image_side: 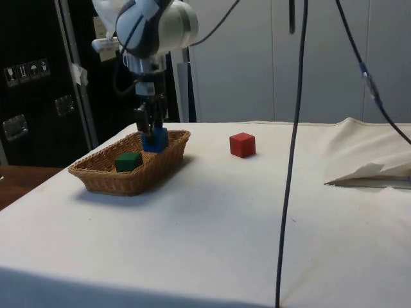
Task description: Pick up exactly two blocks and place them into the basket.
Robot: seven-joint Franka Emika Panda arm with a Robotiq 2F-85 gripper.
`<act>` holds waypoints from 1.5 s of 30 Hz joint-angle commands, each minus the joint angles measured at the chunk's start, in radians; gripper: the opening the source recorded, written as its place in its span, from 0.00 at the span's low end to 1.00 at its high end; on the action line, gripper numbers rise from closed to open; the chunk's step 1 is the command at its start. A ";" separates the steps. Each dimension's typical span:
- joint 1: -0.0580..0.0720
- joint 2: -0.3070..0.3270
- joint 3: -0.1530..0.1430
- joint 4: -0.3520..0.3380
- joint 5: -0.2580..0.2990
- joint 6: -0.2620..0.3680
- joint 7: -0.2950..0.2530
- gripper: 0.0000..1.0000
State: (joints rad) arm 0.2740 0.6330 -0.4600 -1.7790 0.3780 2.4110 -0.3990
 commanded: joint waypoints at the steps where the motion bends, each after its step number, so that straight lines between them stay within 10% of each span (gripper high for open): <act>1: -0.001 0.006 -0.001 0.000 0.000 0.012 -0.001 0.03; 10: 0.000 0.028 0.003 0.000 0.008 0.028 0.002 0.06; 18: 0.000 0.034 0.004 0.000 0.014 0.031 0.000 0.68; 20: -0.001 0.034 0.005 0.000 0.015 0.031 -0.001 0.98; 35: 0.010 -0.016 -0.005 -0.025 0.008 0.003 0.009 1.00; 45: 0.050 -0.168 -0.008 -0.144 -0.060 -0.007 0.070 1.00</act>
State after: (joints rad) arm 0.3150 0.4690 -0.4590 -1.9180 0.3250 2.4050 -0.3380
